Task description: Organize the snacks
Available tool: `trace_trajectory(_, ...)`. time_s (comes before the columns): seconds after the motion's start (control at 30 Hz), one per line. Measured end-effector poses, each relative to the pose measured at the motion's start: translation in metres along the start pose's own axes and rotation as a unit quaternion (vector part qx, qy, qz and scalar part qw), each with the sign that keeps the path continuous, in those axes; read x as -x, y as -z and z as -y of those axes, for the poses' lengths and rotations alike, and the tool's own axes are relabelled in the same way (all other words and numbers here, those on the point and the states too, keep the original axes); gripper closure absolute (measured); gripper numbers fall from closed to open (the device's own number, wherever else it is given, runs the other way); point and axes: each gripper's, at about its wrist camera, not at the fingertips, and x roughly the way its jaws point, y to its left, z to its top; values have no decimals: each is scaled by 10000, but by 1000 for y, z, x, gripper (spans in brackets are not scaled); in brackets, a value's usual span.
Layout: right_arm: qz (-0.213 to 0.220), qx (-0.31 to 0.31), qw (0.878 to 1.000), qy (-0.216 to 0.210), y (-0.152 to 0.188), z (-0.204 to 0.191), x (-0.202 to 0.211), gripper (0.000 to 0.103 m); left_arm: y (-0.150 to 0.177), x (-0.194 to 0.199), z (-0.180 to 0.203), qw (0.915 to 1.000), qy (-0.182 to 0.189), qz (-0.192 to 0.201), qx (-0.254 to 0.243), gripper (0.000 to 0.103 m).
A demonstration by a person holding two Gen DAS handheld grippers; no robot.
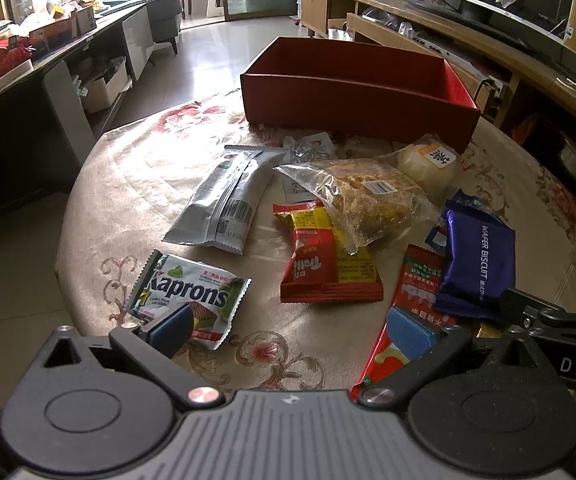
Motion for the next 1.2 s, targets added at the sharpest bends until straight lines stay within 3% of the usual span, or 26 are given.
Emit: trace_trajectory(1.2,-321,20,9994,-94,2,-2,-10,5,5,-2,-2,9999,49,-73,-64,0)
